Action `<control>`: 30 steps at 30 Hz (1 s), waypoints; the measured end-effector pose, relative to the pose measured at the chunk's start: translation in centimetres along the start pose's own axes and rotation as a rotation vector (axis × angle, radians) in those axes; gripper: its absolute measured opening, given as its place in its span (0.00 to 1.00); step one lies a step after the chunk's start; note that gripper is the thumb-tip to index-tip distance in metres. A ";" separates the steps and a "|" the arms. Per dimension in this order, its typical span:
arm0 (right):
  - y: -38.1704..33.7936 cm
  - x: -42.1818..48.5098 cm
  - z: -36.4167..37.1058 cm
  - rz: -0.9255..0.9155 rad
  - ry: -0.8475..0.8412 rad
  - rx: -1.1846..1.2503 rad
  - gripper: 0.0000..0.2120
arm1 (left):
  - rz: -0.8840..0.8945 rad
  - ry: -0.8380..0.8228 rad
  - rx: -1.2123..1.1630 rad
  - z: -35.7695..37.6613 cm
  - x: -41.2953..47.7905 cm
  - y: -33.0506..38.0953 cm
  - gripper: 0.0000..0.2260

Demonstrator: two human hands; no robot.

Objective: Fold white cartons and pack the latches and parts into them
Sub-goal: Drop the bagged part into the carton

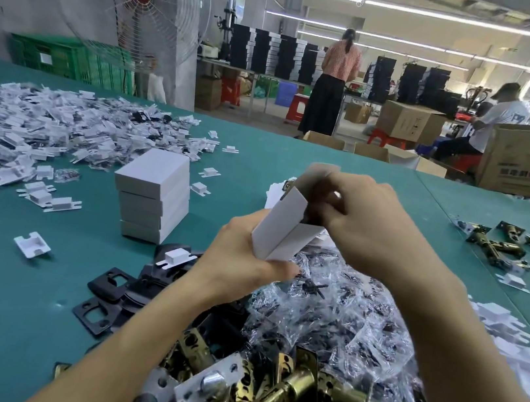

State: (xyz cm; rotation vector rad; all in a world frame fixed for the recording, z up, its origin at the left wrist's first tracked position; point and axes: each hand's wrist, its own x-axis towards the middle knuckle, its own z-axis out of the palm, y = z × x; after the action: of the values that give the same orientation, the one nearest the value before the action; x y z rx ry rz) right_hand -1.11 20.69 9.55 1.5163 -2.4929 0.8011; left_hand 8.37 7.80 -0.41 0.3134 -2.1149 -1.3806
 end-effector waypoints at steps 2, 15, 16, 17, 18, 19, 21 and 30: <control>0.0 0.1 -0.5 -0.026 -0.057 0.017 0.10 | -0.012 0.023 -0.030 -0.1 0.0 0.1 0.14; 2.1 0.3 3.2 0.052 0.149 0.160 0.05 | -0.154 0.541 -0.266 -3.6 1.0 1.3 0.15; 2.2 0.4 4.1 0.059 -0.090 0.052 0.05 | -0.150 0.543 -0.197 -4.0 1.0 1.3 0.15; 1.9 0.4 5.2 0.033 -0.320 -0.033 0.07 | -0.161 0.501 -0.120 -4.2 1.0 1.4 0.16; 1.5 0.4 6.4 -0.010 -0.510 -0.083 0.10 | -0.181 0.440 -0.062 -4.1 0.9 1.5 0.18; 1.1 0.4 7.6 -0.052 -0.641 -0.108 0.14 | -0.201 0.386 -0.048 -3.8 0.9 1.7 0.21; 0.3 0.4 9.5 -0.128 -0.727 -0.147 0.18 | -0.209 0.330 -0.088 -3.3 0.8 1.8 0.22; 0.6 0.6 12.0 -0.283 -0.605 -0.213 0.16 | -0.195 0.329 -0.301 -3.3 0.6 2.0 0.16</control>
State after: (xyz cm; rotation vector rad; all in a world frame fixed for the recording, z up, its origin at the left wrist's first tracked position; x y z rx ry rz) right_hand 0.09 14.52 -0.73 2.2045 -2.5133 0.0206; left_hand 10.07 5.84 2.52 0.5907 -1.6185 -1.6097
